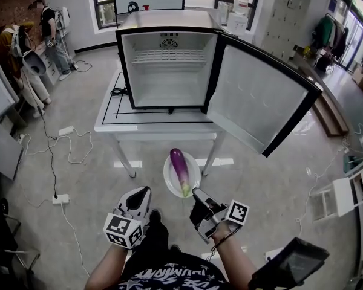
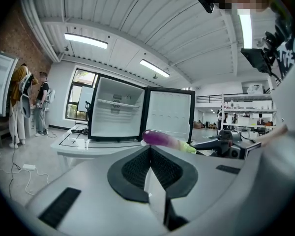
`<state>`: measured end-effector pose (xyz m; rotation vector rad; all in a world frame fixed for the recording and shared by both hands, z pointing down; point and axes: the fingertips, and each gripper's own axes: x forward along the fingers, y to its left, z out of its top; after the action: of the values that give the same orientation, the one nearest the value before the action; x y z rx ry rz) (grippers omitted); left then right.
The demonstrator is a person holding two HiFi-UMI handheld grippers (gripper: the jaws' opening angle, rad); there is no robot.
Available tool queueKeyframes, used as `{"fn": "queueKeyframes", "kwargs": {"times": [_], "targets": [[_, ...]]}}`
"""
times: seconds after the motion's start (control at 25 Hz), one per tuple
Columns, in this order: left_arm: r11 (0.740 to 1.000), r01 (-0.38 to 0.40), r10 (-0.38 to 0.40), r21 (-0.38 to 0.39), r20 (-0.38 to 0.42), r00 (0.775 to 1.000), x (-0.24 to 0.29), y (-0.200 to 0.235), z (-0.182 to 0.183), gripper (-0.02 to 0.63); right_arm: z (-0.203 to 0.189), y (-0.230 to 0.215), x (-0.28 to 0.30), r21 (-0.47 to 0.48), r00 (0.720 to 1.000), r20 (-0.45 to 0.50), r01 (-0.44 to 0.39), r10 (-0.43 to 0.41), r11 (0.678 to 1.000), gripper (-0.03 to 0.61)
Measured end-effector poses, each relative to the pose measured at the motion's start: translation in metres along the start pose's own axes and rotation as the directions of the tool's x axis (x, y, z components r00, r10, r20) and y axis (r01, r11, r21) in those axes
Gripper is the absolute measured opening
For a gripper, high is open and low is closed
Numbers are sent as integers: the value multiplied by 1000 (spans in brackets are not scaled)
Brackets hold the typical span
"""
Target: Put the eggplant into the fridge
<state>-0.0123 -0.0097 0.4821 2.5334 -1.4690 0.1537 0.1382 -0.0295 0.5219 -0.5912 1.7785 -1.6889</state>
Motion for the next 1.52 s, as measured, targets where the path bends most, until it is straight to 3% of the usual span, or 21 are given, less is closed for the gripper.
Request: {"fn": "queueKeyframes", "kwargs": {"times": [0.8,1.52], "targets": [[999,39,-39,-18,-3,999,113,136,39,9,75,-17,153,-2,999,47,12,-12,1000,25],[991,133,-133,-22,1,991,173,220,64,9,111,-30,251,-3,989,144,22,-21,1000,25]]}}
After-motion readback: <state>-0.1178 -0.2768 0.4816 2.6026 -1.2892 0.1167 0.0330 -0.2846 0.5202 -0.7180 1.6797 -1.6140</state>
